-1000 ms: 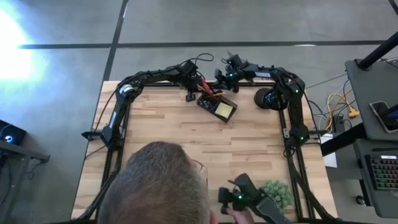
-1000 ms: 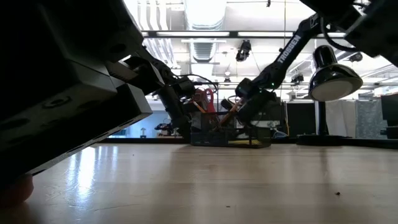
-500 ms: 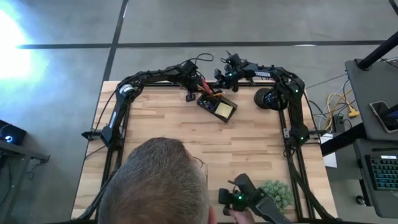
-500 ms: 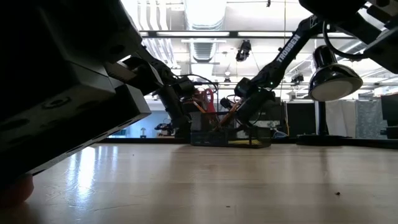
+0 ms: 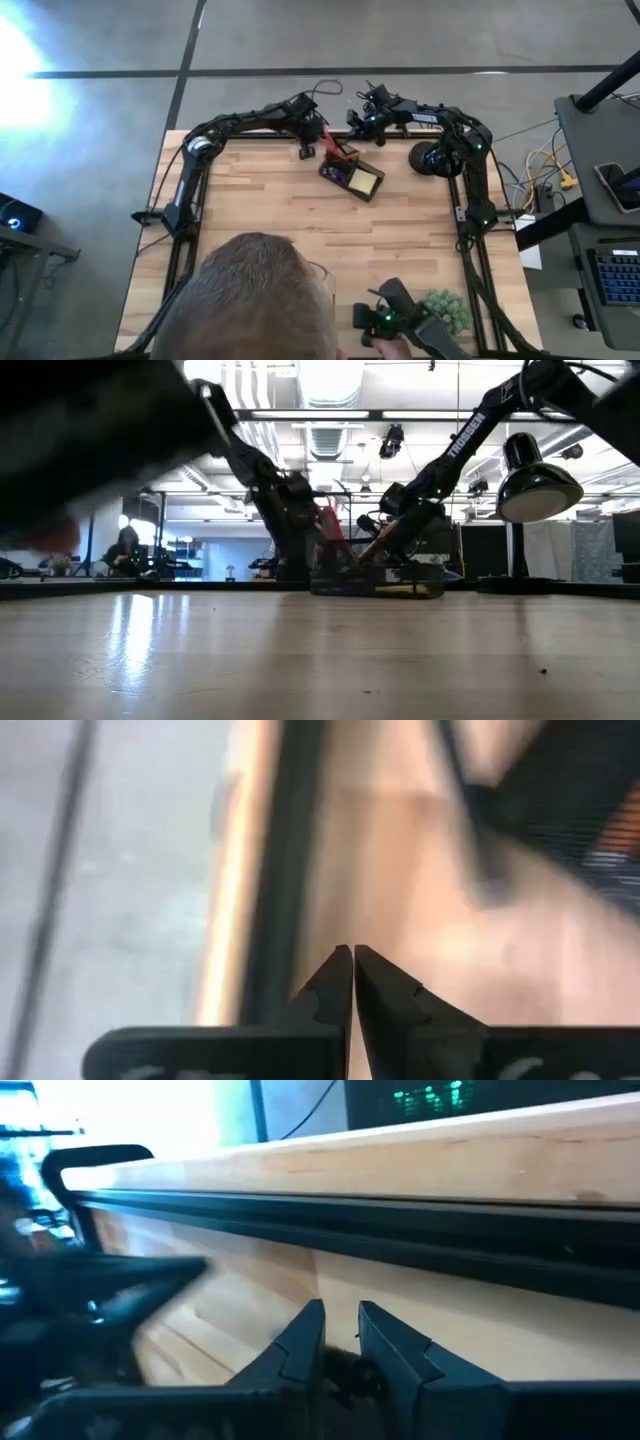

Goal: Pick and place office supplies into organizer
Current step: Put the pen into the desk organizer

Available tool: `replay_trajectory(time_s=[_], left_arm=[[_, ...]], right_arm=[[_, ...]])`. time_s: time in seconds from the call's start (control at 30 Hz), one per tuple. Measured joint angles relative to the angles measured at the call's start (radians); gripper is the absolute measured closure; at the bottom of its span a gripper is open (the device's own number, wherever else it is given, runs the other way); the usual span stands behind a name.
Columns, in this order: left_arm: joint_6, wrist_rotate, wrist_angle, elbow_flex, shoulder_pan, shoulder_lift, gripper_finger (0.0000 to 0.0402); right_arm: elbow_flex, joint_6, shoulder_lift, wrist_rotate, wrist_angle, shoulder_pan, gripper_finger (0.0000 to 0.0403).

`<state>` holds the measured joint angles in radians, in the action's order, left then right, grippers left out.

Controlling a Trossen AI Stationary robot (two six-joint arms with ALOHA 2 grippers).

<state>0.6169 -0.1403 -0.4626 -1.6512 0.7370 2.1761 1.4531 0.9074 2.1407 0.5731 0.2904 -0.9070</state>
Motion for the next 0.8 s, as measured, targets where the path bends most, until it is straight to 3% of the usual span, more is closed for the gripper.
replay_trajectory(time_s=[0.27, 0.43, 0.6, 0.8], left_arm=[[-0.015, 0.045, -0.005, 0.054, 0.008, -0.095, 0.0402], [-0.037, 0.082, -0.021, 0.102, 0.016, -0.139, 0.0402], [-0.044, 0.099, -0.027, 0.173, 0.015, -0.183, 0.0402], [-0.062, 0.107, -0.023, 0.227, 0.015, -0.238, 0.0402]], right_arm=[[-0.002, -0.101, -0.078, -0.061, 0.129, -0.018, 0.0359], [-0.002, -0.164, -0.173, -0.166, 0.131, -0.021, 0.0367], [-0.001, -0.357, -0.318, -0.353, 0.164, -0.021, 0.0368], [-0.001, -0.697, -0.520, -0.399, 0.301, 0.045, 0.0369]])
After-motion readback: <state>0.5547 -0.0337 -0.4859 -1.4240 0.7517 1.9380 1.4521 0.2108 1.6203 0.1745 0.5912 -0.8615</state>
